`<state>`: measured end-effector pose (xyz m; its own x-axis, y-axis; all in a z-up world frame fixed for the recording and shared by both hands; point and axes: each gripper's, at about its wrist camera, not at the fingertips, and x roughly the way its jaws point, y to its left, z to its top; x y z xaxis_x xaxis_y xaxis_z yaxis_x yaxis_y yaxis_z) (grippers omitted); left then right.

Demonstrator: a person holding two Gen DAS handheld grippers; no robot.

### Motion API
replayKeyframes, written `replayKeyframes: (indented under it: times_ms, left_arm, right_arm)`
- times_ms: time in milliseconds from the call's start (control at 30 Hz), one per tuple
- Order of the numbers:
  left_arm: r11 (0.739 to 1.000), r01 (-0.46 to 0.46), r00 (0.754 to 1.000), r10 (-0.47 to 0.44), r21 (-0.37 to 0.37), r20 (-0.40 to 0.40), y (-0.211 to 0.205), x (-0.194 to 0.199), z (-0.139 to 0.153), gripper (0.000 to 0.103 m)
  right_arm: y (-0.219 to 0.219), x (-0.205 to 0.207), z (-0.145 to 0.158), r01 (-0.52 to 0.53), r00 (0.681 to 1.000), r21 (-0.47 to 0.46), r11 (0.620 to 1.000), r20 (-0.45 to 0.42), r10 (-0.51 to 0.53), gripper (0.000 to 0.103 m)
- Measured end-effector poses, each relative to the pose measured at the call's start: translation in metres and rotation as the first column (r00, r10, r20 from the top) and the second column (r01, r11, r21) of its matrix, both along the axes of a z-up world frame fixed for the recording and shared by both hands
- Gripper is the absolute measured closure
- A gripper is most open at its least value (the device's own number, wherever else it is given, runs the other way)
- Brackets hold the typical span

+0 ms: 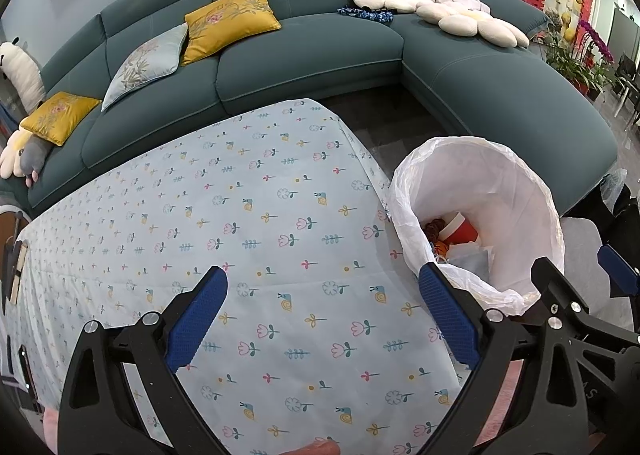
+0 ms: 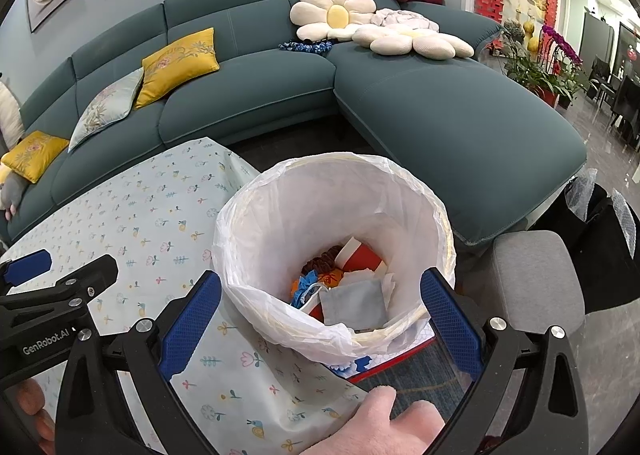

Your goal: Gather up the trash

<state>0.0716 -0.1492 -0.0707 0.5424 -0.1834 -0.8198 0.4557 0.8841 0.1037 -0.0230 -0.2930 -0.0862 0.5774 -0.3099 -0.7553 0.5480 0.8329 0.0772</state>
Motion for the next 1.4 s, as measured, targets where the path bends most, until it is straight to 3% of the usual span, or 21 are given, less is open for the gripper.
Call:
replayKeyframes:
  times_ms: [700,1400]
  left_arm:
    - [1.000,-0.030,1.000,0.030,-0.001,-0.003,0.0024,-0.0007,-0.0020,0.011]
    - [1.000,0.001,1.000,-0.001,0.002,-0.003,-0.0033,-0.0078,-0.0011,0.011]
  right_arm:
    - [-0.0023,-0.0044,-0.0011,0.004,1.000,0.001,1.000,-0.002,-0.004,0.007]
    - [-0.0046,-0.0093,-0.0012,0.007,1.000,0.000,1.000,-0.001,-0.007,0.007]
